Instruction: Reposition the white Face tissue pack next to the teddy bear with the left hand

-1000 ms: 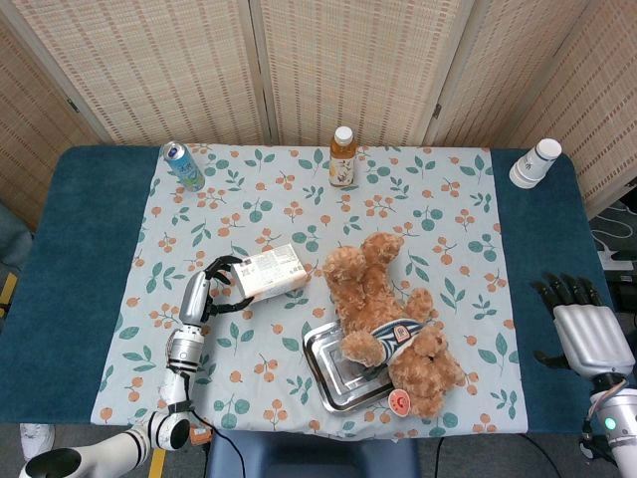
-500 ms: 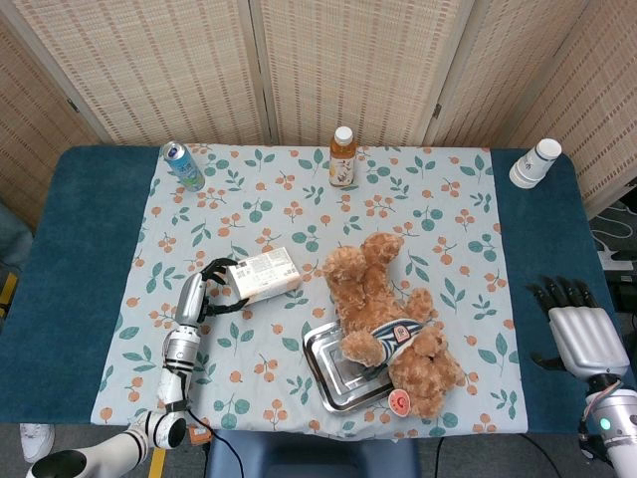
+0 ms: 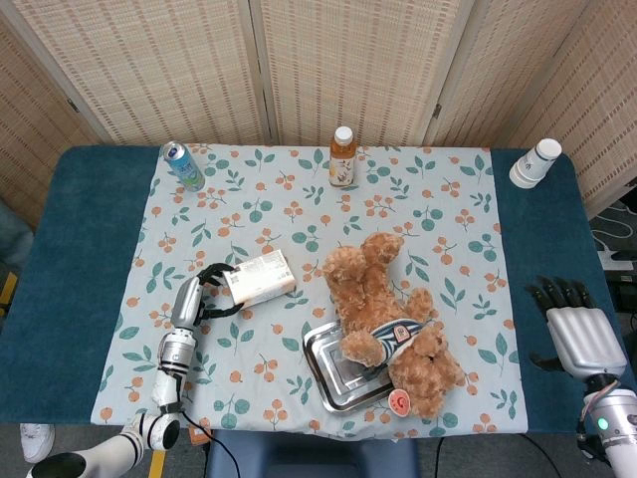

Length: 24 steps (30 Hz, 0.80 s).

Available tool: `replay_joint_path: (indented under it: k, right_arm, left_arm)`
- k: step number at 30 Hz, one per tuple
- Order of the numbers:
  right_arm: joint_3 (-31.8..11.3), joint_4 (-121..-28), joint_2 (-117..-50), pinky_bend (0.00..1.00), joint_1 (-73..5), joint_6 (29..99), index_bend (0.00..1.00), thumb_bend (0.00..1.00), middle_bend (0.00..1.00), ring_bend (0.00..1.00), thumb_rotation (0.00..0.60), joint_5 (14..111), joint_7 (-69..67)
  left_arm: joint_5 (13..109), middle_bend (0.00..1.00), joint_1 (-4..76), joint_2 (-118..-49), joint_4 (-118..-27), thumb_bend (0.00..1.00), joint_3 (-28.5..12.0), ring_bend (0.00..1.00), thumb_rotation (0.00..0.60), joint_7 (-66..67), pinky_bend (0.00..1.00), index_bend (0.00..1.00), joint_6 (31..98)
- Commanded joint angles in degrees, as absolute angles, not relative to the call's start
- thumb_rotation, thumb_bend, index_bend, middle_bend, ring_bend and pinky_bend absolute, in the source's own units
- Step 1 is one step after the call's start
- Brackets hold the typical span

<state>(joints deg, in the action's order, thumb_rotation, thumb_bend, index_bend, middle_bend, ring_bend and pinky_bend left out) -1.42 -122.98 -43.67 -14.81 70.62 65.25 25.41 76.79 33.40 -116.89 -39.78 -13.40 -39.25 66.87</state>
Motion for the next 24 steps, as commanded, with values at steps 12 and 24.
replay_joint_path:
  k: [12, 24]
  right_arm:
    - [-1.5, -123.0, -43.7, 0.0, -14.7, 71.1, 0.15, 0.12, 0.05, 0.0, 0.6, 65.7, 25.0]
    - [-1.3, -124.2, -43.0, 0.0, -14.3, 71.5, 0.16, 0.12, 0.05, 0.0, 0.6, 68.8, 23.6]
  left_arm:
    - [77.4, 0.02, 33.6, -111.4, -46.0, 0.1, -13.9, 0.0, 0.6, -41.2, 0.12, 0.0, 65.3]
    - [77.9, 0.01, 31.0, -100.3, -64.5, 0.09, -14.5, 0.0, 0.6, -34.3, 0.11, 0.0, 68.7]
